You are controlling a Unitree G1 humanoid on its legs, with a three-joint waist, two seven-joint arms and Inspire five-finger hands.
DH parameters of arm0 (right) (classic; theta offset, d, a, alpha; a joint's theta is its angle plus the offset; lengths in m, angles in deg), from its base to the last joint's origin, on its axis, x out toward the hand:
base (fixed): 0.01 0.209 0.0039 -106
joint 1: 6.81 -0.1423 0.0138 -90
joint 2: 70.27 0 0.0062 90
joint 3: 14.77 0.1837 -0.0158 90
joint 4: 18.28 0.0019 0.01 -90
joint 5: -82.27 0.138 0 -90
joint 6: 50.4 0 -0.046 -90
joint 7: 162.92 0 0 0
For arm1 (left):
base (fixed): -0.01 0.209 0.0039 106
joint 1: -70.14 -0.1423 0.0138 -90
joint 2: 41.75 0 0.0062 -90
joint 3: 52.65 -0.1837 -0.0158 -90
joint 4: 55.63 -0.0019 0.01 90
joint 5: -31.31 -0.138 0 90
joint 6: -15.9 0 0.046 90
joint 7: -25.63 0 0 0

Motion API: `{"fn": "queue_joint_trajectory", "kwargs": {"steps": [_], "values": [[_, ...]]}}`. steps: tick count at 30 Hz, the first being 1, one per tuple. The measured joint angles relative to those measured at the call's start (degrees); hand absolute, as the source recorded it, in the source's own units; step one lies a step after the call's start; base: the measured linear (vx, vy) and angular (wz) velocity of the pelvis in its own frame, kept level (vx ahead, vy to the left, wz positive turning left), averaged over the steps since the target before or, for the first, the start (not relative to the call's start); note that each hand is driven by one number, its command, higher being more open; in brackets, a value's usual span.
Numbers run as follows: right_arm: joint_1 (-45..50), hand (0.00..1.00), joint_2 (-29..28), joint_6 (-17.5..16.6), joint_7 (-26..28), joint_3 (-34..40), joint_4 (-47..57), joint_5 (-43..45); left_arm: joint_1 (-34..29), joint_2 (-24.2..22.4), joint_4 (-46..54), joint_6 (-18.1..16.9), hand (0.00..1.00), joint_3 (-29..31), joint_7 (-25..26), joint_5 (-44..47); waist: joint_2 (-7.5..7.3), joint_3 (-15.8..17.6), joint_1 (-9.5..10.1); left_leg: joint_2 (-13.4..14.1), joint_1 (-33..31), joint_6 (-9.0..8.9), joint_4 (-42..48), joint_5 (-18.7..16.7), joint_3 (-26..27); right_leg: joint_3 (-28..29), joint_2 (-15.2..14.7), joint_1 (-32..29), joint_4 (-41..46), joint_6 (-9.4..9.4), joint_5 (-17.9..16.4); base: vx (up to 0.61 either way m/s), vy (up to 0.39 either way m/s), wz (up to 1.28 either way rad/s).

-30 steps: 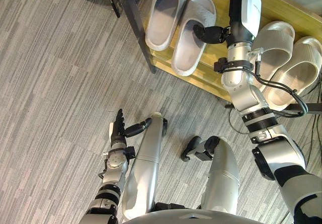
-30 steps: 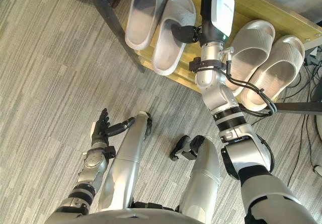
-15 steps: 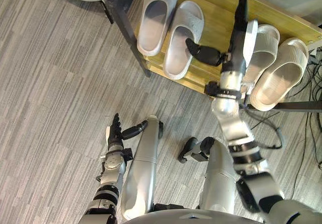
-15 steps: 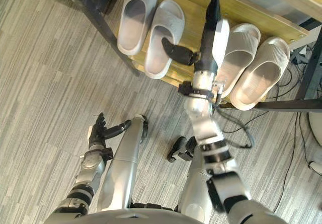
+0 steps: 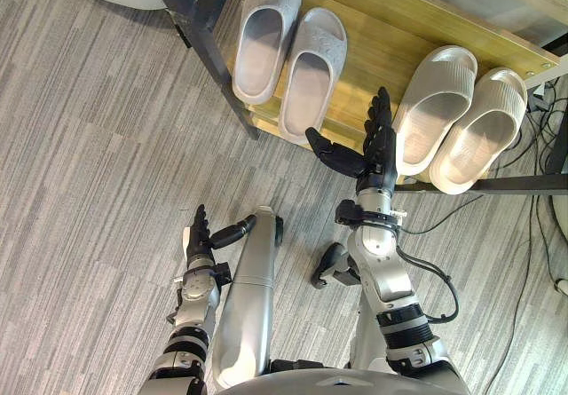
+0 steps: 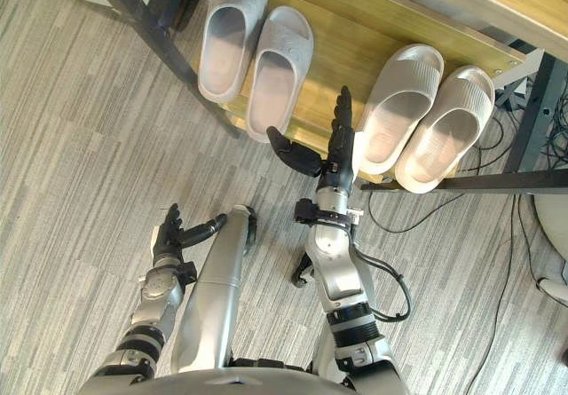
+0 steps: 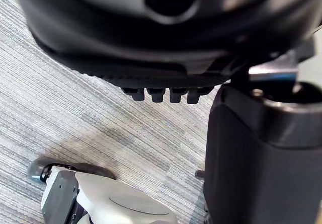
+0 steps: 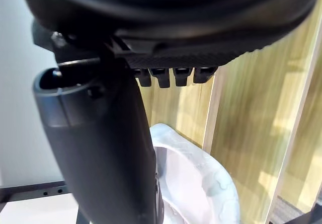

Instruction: Organize the slippers on the shoe rack

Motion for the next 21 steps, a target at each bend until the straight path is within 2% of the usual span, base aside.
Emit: {"fn": "queue_joint_trajectory", "kwargs": {"steps": [7,15,21], "values": [[-3.5,1.00,0.1,-3.8,4.1,0.2,-4.0,10.7,0.0,-0.3,-0.6,0.0,1.00,1.4,-0.6,0.0,-0.06,0.0,-0.31,0.0,0.3,-0.05,0.0,0.0,-0.3,-0.4,0.0,0.6,-0.1,0.01,0.0,-0.01,0.014,0.01],[-9.7,1.00,1.9,-4.0,7.4,0.0,-8.3,16.4,0.2,-0.7,-0.8,-0.2,1.00,1.6,-1.2,0.0,-0.05,0.0,0.42,-0.3,0.3,-0.13,0.0,0.0,-1.0,-1.1,-0.1,1.1,-0.3,0.02,0.0,-0.01,0.029,0.03],[-14.7,1.00,2.0,-3.8,7.6,-0.4,-11.5,18.5,0.5,-1.3,-1.2,-0.2,1.00,1.6,-1.4,-0.1,0.09,0.1,1.11,-1.0,0.2,-0.30,-0.2,0.1,-1.4,-1.8,-0.8,1.5,-0.3,0.03,0.0,-0.01,0.028,0.07]]}}
